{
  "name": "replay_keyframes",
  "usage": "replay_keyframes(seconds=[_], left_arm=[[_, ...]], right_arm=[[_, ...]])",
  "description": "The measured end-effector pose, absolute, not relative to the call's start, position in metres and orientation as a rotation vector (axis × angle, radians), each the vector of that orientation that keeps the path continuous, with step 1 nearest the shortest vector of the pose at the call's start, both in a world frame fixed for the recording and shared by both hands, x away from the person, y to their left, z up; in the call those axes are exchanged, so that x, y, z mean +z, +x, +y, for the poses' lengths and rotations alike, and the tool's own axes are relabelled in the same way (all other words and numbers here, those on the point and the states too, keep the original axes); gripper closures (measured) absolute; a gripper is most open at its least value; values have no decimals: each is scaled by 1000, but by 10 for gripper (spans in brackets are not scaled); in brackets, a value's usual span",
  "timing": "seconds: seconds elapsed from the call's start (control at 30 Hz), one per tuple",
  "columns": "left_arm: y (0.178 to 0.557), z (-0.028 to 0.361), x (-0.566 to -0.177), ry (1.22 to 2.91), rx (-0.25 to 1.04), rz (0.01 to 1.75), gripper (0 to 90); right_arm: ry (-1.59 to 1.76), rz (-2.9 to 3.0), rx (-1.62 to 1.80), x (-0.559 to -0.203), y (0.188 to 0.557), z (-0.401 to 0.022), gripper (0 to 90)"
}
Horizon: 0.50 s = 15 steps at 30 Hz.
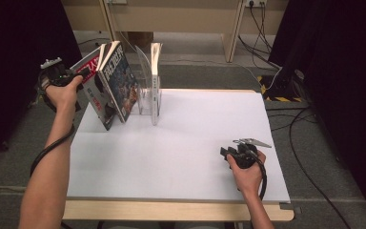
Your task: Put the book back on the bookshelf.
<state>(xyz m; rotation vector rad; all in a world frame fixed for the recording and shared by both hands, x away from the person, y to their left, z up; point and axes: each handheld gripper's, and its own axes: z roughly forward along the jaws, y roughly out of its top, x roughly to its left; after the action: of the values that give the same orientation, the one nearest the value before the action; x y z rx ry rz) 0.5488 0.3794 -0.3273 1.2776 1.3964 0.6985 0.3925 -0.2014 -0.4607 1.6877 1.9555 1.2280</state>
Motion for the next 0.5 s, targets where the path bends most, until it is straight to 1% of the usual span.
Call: replay_keyframes(seconds=[0.13, 0.27, 0.33, 0.5], left_arm=[[552, 378, -328, 1296, 694, 1402, 665], [558, 375, -332, 1327, 648, 1412, 660], [560, 374, -334, 1332, 620, 1415, 672], [564, 370, -333, 1345, 625, 1411, 687]], right_arm=[[1687, 1960, 1225, -461, 393, -201, 621], [1686, 1964, 1224, -462, 393, -200, 621], [1692, 1963, 1225, -462, 393, -200, 621], [1701, 1963, 1225, -462, 393, -201, 620]])
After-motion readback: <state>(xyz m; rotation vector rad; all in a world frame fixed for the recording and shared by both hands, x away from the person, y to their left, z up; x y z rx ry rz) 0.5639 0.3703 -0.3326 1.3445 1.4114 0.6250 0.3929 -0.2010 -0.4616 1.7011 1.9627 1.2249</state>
